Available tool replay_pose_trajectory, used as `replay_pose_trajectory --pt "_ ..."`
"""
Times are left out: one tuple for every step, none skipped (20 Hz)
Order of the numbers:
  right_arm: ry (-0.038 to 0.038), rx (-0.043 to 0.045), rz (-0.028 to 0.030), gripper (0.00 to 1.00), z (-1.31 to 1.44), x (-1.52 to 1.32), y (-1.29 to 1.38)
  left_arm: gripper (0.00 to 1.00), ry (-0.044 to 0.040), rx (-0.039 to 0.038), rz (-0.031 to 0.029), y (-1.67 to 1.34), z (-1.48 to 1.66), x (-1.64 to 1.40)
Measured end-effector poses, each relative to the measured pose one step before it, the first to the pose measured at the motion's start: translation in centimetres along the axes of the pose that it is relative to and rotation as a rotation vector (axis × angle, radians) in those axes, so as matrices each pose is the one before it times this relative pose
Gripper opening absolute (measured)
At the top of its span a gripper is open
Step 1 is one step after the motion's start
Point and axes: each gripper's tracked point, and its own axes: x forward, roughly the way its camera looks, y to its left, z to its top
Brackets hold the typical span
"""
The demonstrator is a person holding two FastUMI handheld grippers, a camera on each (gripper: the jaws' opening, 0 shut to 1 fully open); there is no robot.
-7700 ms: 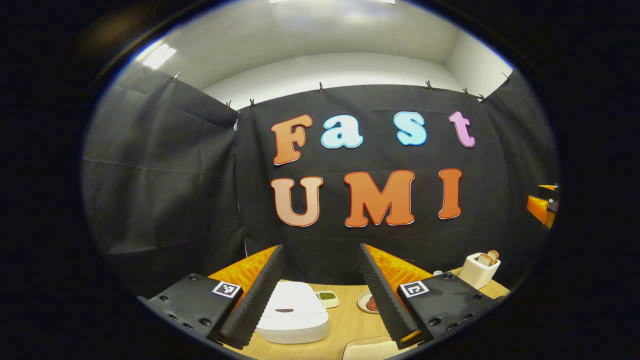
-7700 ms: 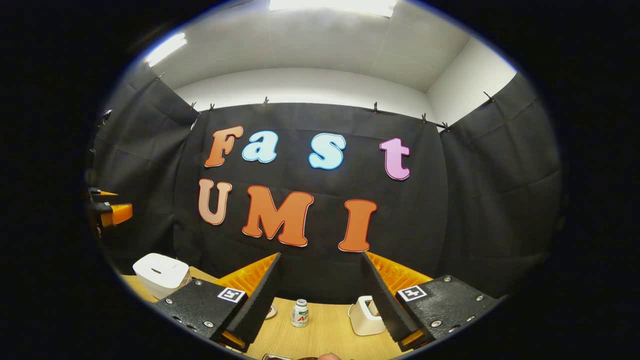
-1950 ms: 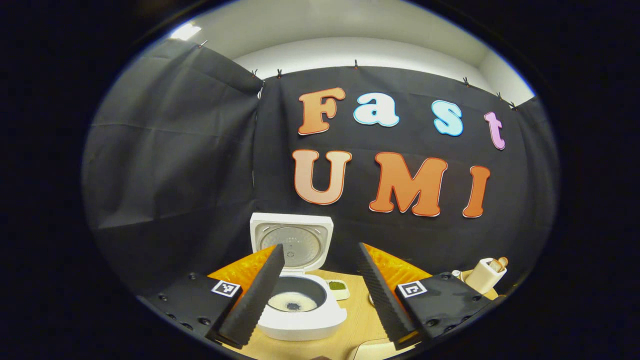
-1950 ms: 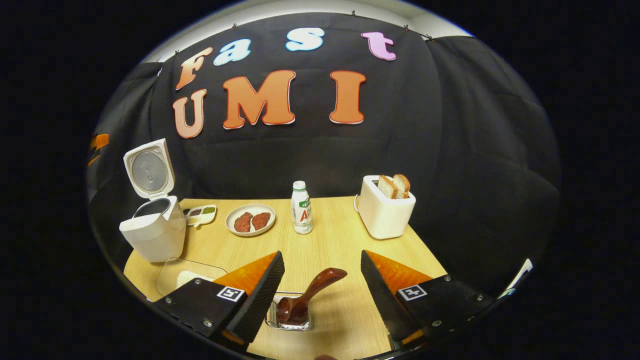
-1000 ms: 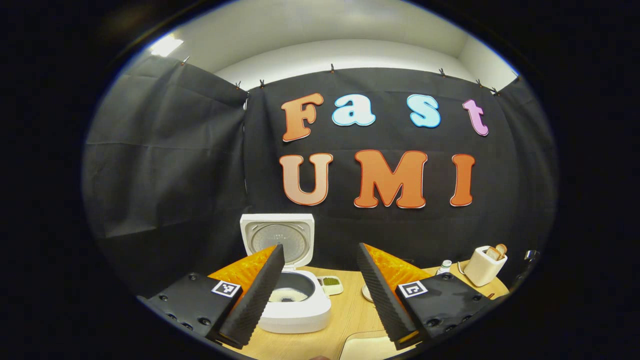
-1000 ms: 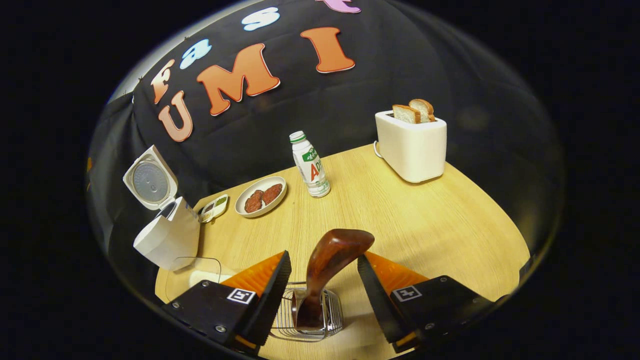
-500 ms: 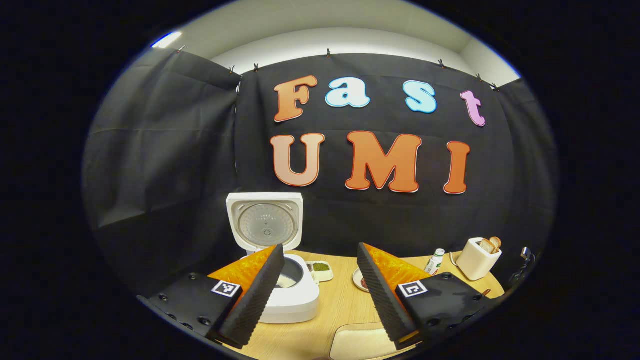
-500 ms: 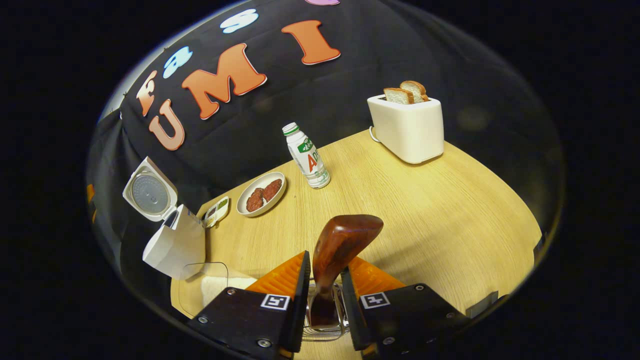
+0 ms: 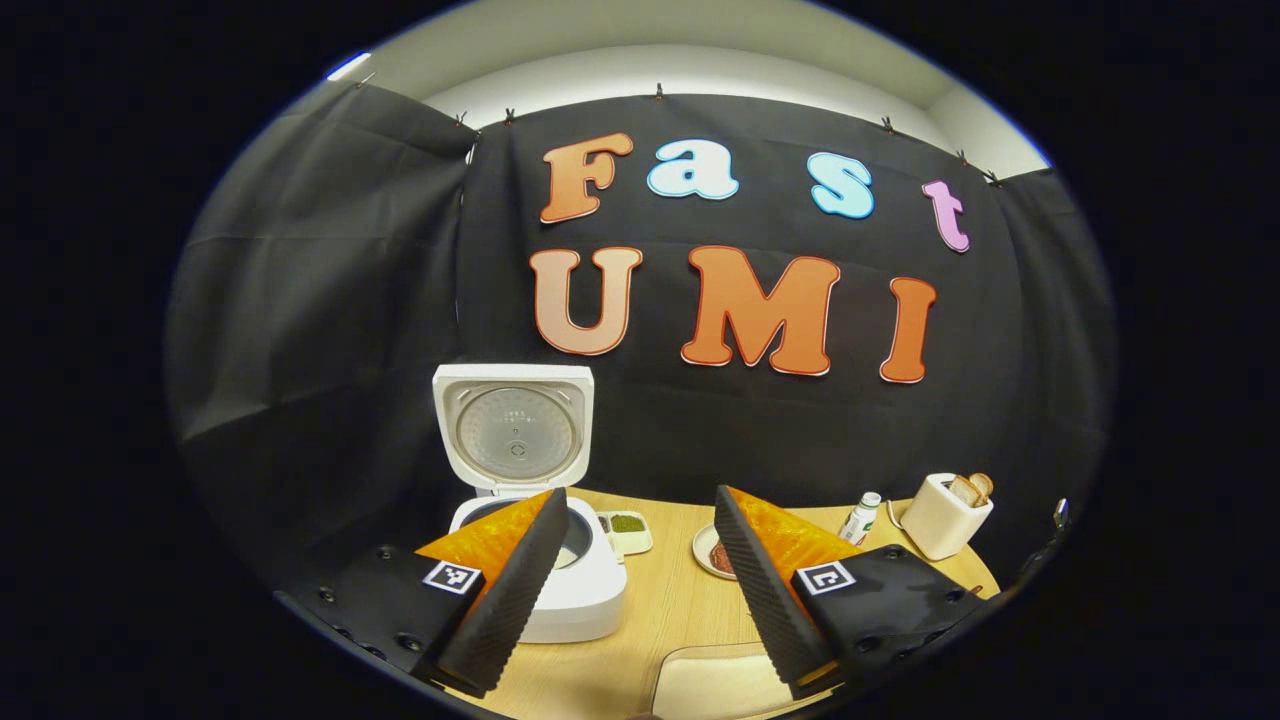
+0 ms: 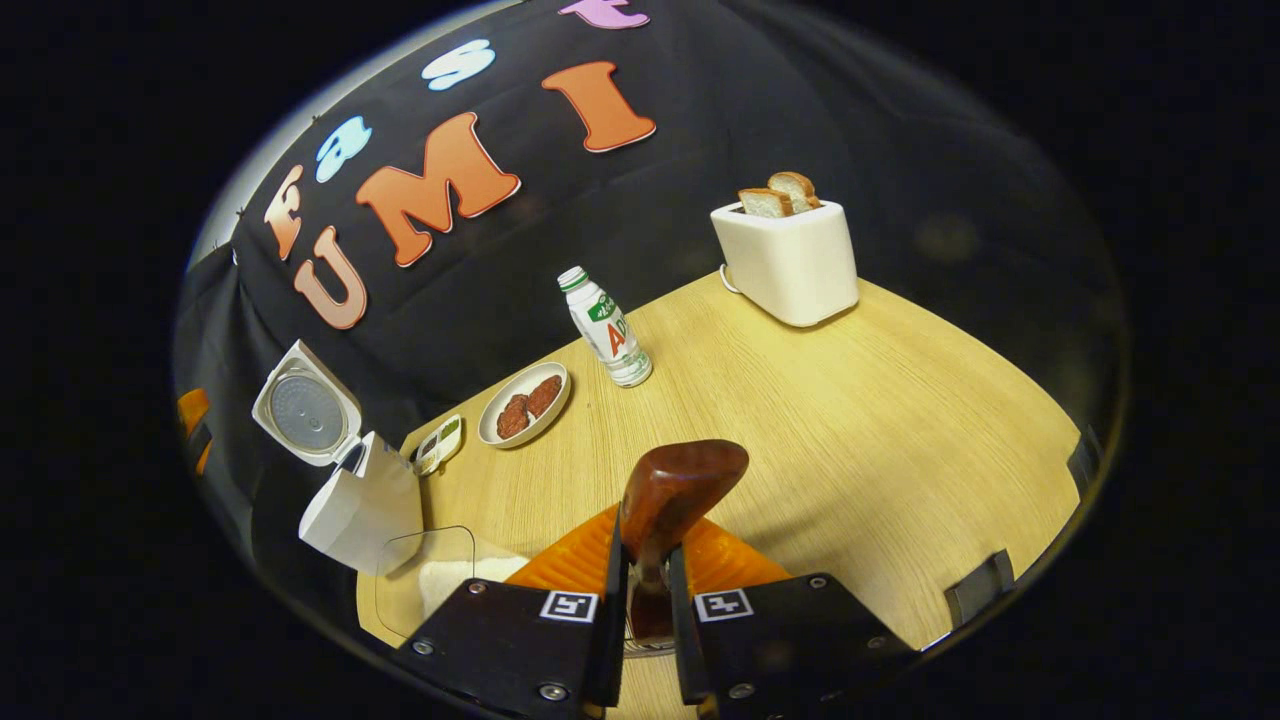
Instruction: Close the left gripper, press the button to open the rice cooker; take a wooden spoon from the chopstick holder with the right hand, scoop a spoonful of rice and pour it into the rice cooker, then put the wooden spoon back into the chopstick holder.
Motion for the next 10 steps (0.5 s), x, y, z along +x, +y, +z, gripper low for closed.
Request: replay_pose_trajectory --pt "-0.01164 0.00430 -0.00263 0.17 -0.006 -0.030 0.080 1.00 0.00156 0.00147 -0.00874 -0.145 0.014 0.103" --pt "-0.00544 0.00530 -0.00101 0.21 -0.135 -0.234 0.040 1.00 -0.00250 0.00065 -0.00774 -0.105 0.087 0.106" --pt "0.00000 0.00293 -0.00172 0.17 -0.129 -0.063 0.154 1.00 -0.00032 0.00081 -0.01110 -0.283 0.066 0.287" --pt "-0.00165 -0.00084 -0.01322 0.21 -0.212 -0.181 -0.207 1.00 0.00157 0.00134 -0.00821 -0.115 -0.178 0.083" --pt "-0.00007 0.00090 -0.00243 0.14 0.030 -0.064 0.205 1.00 0.00124 0.00002 -0.01091 -0.156 -0.047 0.104" --pt "0.00692 -0.00761 -0.00648 0.17 -0.240 -0.045 0.167 0.99 0.00166 0.00163 -0.00882 -0.171 -0.036 0.028" --pt "0.00866 -0.00882 0.00070 0.16 0.003 0.186 0.223 0.99 0.00095 0.00212 -0.00886 -0.016 -0.066 0.032" --pt "0.02061 -0.01375 -0.00175 0.16 -0.281 -0.162 0.160 1.00 0.00678 0.00083 -0.01278 -0.083 -0.357 0.146" --pt "0.00767 -0.00963 -0.00598 0.15 0.129 0.042 -0.028 1.00 0.01033 -0.00587 -0.00846 0.016 -0.365 0.059" --pt "-0.00219 -0.00840 -0.00384 0.15 0.295 -0.238 0.085 1.00 0.00744 -0.00857 -0.00828 0.156 -0.382 0.020"
